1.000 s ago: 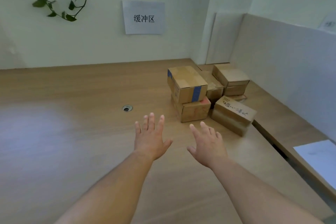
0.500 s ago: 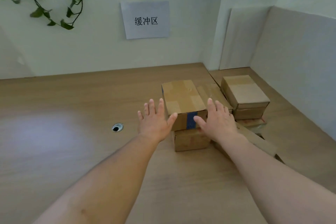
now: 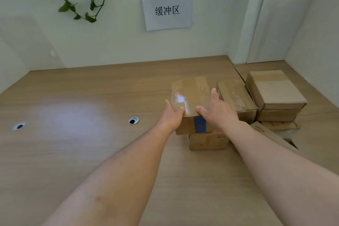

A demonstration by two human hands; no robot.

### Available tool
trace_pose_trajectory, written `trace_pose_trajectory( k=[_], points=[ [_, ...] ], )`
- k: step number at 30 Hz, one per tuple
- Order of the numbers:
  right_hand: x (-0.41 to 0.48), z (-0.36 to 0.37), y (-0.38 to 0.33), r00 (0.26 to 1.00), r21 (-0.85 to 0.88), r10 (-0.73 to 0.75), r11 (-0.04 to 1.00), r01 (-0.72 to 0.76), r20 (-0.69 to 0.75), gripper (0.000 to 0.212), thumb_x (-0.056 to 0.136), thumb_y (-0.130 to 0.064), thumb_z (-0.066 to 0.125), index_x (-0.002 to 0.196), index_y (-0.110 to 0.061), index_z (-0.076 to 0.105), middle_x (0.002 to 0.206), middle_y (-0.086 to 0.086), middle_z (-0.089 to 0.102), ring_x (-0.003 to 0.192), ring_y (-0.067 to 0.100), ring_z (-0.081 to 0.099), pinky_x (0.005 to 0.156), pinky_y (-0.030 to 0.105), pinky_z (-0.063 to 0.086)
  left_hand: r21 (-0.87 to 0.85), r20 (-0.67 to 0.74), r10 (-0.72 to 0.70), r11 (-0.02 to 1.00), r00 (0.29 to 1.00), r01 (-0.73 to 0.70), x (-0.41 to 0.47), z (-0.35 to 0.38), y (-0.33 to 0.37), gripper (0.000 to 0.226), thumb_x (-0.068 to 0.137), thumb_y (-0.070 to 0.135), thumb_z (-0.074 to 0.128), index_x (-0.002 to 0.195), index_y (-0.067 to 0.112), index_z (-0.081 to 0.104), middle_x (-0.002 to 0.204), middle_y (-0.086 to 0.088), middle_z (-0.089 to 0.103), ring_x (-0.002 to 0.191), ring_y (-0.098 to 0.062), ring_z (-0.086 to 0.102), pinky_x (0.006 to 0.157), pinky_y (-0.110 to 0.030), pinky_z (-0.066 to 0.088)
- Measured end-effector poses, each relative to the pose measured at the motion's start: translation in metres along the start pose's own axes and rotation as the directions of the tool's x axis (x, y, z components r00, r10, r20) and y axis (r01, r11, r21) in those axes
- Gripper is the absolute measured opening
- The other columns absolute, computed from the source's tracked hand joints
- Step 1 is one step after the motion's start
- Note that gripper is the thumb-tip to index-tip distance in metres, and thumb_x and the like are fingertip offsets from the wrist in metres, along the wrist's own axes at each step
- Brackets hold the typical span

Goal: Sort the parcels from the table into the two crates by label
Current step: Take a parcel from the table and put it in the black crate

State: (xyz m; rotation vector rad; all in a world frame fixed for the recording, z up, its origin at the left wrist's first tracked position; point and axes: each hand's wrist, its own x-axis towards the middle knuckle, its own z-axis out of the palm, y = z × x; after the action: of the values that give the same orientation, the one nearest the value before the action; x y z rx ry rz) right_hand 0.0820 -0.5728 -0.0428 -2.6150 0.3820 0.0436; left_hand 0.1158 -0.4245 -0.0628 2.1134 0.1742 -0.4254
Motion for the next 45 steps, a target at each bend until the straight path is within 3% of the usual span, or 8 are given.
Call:
trace_pose_trajectory(
  k=[11,15,18,22,27,31,37,45],
  points=[
    [-0.088,0.059,-0.075,0.974,0.003,-0.082,0.997,0.083,0.209,0.115,0.078,-0.046,0.074,0.154,-0.012,-0.005,0.146,0.015,0.037,0.132,0.032,0.041,0.102,0.042,0.039,-0.1,-0.099,-0.096,0.991,0.99,0.086,-0.083,-0.078,-0.105,0.085,0.086,0.017,0.06,0.153,0.028,0.008,0.12,-0.006,0.056,0.107,-0.029,0.056,0.082,-0.038,0.055],
    [-0.121,0.092,-0.111,0.955,0.009,-0.12,0.992,0.122,0.271,0.102,0.07,-0.044,0.081,0.147,-0.01,0.025,0.134,0.011,0.046,0.122,0.028,0.048,0.097,0.041,0.046,-0.149,-0.164,-0.144,0.982,0.976,0.12,-0.116,-0.115,-0.152,0.063,0.084,0.018,0.063,0.14,0.022,0.036,0.128,-0.007,0.054,0.11,-0.03,0.055,0.09,-0.047,0.054],
    [-0.147,0.121,-0.143,0.917,0.043,-0.159,0.987,0.155,0.367,0.081,0.061,-0.041,0.085,0.128,-0.018,0.045,0.121,0.006,0.055,0.11,0.024,0.055,0.092,0.039,0.05,-0.177,-0.193,-0.203,0.969,0.96,0.169,-0.146,-0.146,-0.192,0.065,0.083,0.018,0.064,0.141,0.024,0.035,0.128,-0.007,0.05,0.111,-0.03,0.053,0.089,-0.049,0.054],
    [-0.179,0.174,-0.185,0.866,0.136,-0.232,0.972,0.191,0.442,0.101,0.034,-0.056,0.076,0.124,-0.019,0.047,0.118,0.003,0.057,0.104,0.023,0.058,0.088,0.044,0.053,-0.255,-0.26,-0.279,0.943,0.924,0.213,-0.192,-0.186,-0.249,0.062,0.082,0.019,0.063,0.137,0.022,0.035,0.125,-0.006,0.051,0.109,-0.03,0.054,0.088,-0.048,0.055],
    [-0.256,0.211,-0.252,0.826,0.228,-0.29,0.953,0.201,0.483,0.056,0.082,-0.043,0.07,0.121,-0.013,0.042,0.115,0.003,0.057,0.104,0.024,0.057,0.084,0.038,0.049,-0.477,-0.343,-0.403,0.853,0.849,0.213,-0.26,-0.235,-0.318,0.046,0.088,0.029,0.062,0.124,0.016,0.037,0.118,-0.005,0.055,0.099,-0.024,0.058,0.081,-0.042,0.055],
    [-0.312,0.242,-0.295,0.744,0.269,-0.42,0.907,0.324,0.519,0.065,0.087,-0.05,0.061,0.137,-0.017,0.034,0.125,0.004,0.056,0.105,0.022,0.056,0.082,0.034,0.046,-0.53,-0.455,-0.439,0.833,0.775,0.16,-0.315,-0.277,-0.367,0.052,0.089,0.043,0.062,0.126,0.02,0.035,0.122,-0.004,0.054,0.1,-0.023,0.058,0.089,-0.045,0.052],
    [-0.387,0.276,-0.365,0.569,0.325,-0.524,0.848,0.419,0.633,0.082,0.08,-0.074,0.053,0.14,-0.021,0.039,0.135,0.0,0.053,0.117,0.024,0.057,0.093,0.038,0.05,-0.611,-0.506,-0.488,0.785,0.711,0.105,-0.385,-0.326,-0.423,0.092,0.073,0.077,0.057,0.146,0.031,0.028,0.138,-0.006,0.046,0.119,-0.032,0.052,0.098,-0.056,0.047],
    [-0.479,0.332,-0.441,0.486,0.353,-0.52,0.847,0.397,0.702,0.091,0.084,-0.08,0.03,0.143,-0.012,0.043,0.144,0.012,0.047,0.127,0.032,0.047,0.102,0.044,0.039,-0.764,-0.496,-0.659,0.64,0.565,0.077,-0.466,-0.375,-0.5,0.1,0.076,0.085,0.041,0.153,0.025,0.018,0.153,-0.009,0.033,0.132,-0.037,0.04,0.093,-0.057,0.045]
  ],
)
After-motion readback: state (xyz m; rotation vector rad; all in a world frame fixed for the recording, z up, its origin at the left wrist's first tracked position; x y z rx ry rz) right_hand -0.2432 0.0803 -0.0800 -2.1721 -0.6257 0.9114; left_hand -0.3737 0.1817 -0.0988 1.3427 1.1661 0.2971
